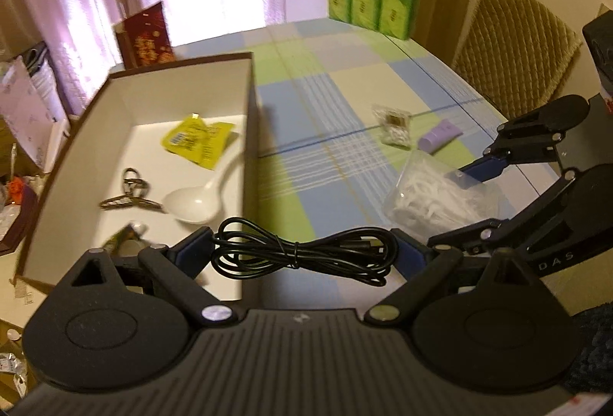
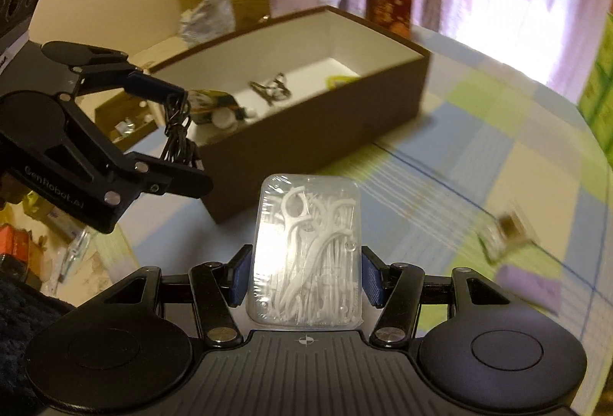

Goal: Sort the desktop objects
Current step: 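Lift the floss box and black cable and carry both over the box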

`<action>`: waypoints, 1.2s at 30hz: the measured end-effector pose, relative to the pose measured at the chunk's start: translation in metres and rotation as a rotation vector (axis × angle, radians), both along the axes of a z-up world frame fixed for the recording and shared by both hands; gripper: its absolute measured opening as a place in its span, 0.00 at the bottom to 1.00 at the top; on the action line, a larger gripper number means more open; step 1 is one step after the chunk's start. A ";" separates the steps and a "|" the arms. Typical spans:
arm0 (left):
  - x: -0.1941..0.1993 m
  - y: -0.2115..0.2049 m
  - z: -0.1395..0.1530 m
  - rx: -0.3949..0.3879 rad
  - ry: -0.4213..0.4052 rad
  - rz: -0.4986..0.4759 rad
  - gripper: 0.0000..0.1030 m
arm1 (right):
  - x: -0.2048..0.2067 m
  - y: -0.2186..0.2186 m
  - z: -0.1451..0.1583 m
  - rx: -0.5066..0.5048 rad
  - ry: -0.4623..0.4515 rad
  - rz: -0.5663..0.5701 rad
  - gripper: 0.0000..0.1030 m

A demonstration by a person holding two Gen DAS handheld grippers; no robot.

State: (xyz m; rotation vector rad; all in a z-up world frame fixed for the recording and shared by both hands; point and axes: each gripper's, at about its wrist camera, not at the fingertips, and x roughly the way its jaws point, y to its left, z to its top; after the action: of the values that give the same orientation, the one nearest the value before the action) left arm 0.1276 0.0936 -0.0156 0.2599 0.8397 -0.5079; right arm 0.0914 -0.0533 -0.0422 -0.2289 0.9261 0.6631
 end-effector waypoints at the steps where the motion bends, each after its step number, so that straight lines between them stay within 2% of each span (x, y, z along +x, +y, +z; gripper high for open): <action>1: 0.001 0.006 0.002 -0.002 -0.004 0.008 0.91 | 0.002 0.006 0.000 0.002 -0.002 0.011 0.53; 14: 0.030 0.078 0.013 0.014 -0.058 0.094 0.91 | 0.040 0.087 0.012 0.061 -0.058 0.089 0.53; 23: 0.078 0.116 0.017 0.035 -0.104 0.103 0.91 | 0.082 0.136 0.013 0.062 -0.093 -0.003 0.53; 28: 0.113 0.124 0.013 0.064 -0.120 0.054 0.91 | 0.103 0.148 0.010 0.054 -0.095 -0.067 0.53; 36: 0.169 0.114 -0.007 0.166 -0.148 -0.115 0.91 | 0.147 0.149 -0.008 0.014 -0.095 -0.159 0.53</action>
State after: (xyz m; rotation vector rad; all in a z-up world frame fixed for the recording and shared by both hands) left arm 0.2970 0.2076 -0.0226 0.4946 0.7256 -0.5200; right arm 0.2382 0.0961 -0.0499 -0.1706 0.8384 0.5071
